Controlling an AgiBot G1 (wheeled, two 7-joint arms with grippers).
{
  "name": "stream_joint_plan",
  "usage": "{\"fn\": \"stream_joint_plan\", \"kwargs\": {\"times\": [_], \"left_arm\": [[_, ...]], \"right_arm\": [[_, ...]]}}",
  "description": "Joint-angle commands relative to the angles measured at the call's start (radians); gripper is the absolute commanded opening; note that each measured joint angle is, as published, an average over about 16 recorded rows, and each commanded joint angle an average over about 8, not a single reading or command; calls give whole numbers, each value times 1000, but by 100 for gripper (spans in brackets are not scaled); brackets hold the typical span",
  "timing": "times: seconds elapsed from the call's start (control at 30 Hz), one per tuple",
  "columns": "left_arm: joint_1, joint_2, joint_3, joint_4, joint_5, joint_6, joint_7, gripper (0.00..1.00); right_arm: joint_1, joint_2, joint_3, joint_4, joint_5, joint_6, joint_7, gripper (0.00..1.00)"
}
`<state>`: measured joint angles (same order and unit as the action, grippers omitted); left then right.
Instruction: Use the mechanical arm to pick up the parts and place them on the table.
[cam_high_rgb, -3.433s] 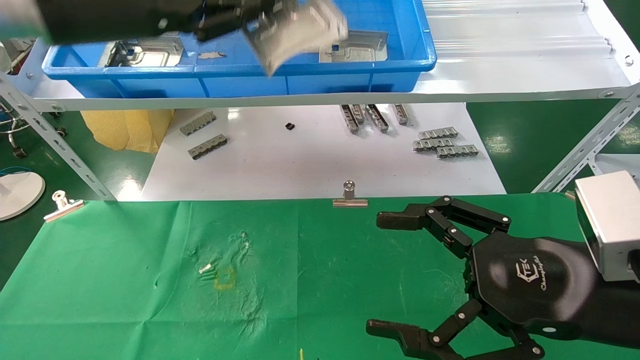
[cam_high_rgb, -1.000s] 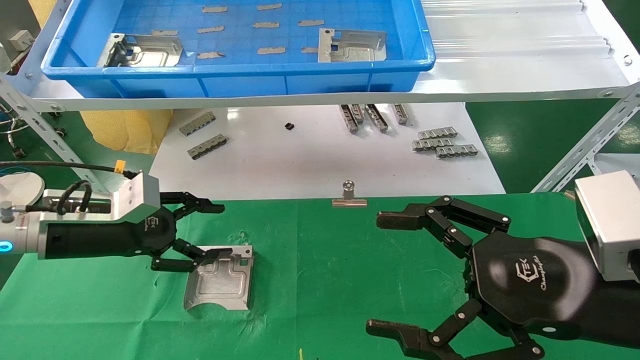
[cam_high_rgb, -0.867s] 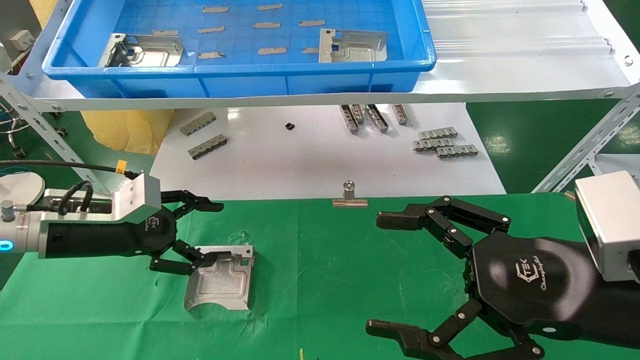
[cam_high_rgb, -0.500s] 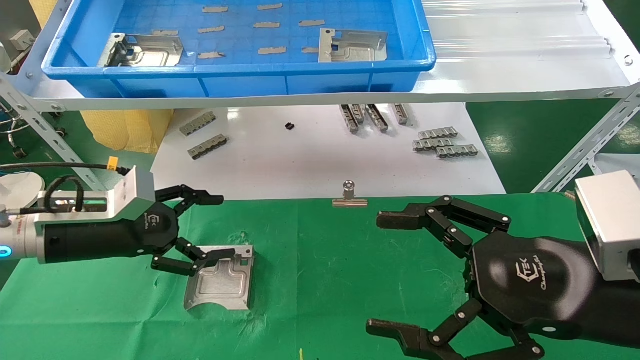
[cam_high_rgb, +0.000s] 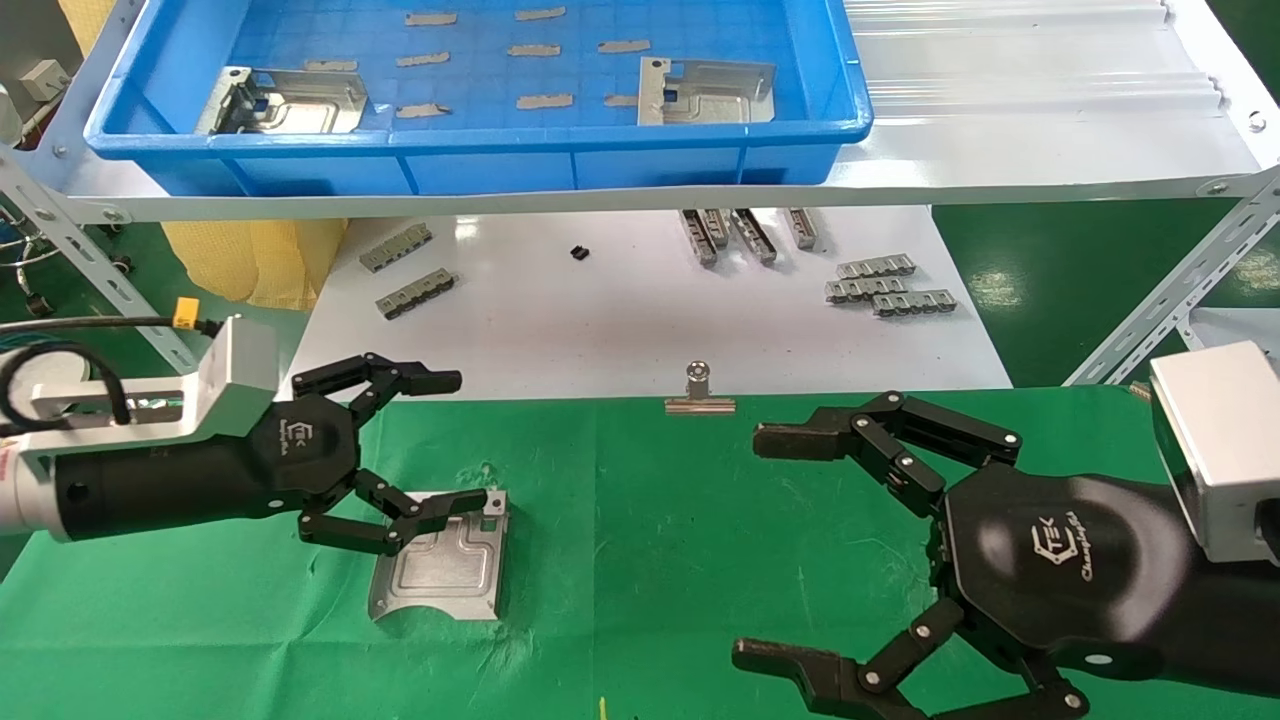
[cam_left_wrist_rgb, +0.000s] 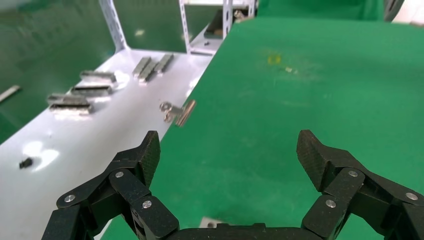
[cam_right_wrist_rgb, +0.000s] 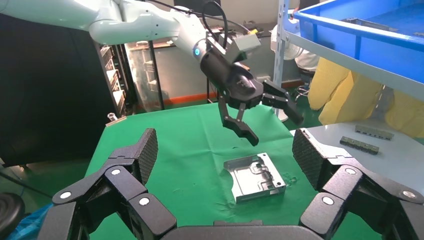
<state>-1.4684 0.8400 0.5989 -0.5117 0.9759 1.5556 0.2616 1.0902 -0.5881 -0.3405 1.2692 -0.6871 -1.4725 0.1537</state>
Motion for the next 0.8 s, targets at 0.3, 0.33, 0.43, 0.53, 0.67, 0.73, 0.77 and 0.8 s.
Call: {"fn": "stream_joint_plan", "kwargs": {"times": [0.3, 0.33, 0.43, 0.53, 0.67, 0.73, 0.77, 0.8], "left_arm": [[111, -64, -90, -217, -69, -17, -126, 100], [122, -71, -99, -239, -76, -19, -139, 100], [156, -90, -126, -305, -97, -24, -177, 100], [189, -110, -154, -371, -118, -29, -216, 100], [234, -136, -190, -459, -146, -36, -267, 100], [256, -149, -208, -503, -160, -39, -292, 100], [268, -155, -217, -525, -167, -41, -305, 100], [279, -162, -226, -547, -174, -42, -318, 100]], "right_arm": [[0, 0, 0, 0, 0, 0, 0, 100], [0, 0, 0, 0, 0, 0, 0, 100], [0, 0, 0, 0, 0, 0, 0, 100], [0, 0, 0, 0, 0, 0, 0, 100], [0, 0, 0, 0, 0, 0, 0, 100], [0, 0, 0, 0, 0, 0, 0, 100], [0, 0, 0, 0, 0, 0, 0, 100], [0, 0, 0, 0, 0, 0, 0, 100]]}}
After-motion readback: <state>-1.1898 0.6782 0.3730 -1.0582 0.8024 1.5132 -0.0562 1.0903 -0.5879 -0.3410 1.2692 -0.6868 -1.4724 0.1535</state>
